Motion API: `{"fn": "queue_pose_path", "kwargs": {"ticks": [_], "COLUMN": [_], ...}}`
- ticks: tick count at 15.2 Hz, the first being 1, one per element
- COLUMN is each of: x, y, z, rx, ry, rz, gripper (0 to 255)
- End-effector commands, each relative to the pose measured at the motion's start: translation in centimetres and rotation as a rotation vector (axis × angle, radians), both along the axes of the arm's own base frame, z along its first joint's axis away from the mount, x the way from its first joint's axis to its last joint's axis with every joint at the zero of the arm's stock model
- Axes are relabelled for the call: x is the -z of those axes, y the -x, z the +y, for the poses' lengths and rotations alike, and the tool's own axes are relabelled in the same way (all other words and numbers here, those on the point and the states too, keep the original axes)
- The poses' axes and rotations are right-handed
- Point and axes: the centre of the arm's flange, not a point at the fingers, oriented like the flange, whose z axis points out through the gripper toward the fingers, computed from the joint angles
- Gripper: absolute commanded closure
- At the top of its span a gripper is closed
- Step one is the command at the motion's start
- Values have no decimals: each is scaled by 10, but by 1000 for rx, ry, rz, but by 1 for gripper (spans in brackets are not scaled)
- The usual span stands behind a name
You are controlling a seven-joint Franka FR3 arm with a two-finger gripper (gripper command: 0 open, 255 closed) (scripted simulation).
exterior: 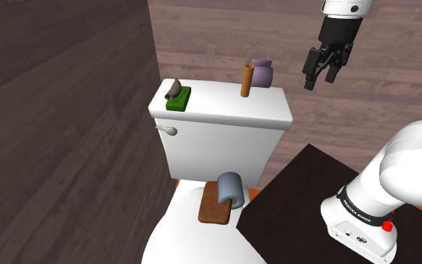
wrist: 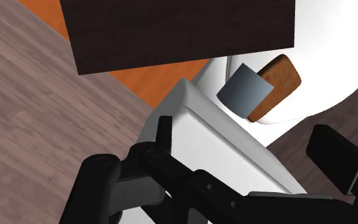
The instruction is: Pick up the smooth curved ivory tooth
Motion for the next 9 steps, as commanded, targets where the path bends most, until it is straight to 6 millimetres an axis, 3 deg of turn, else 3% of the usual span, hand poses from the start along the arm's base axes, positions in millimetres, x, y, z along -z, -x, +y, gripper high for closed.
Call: {"fn": "queue_pose_path", "kwargs": {"ticks": [1, 9], "x": [0, 9], "y": [0, -72], "z": [0, 80], "rx": [0, 147], "ry": [0, 50], "rz": [0, -4], "gripper": [0, 0]}}
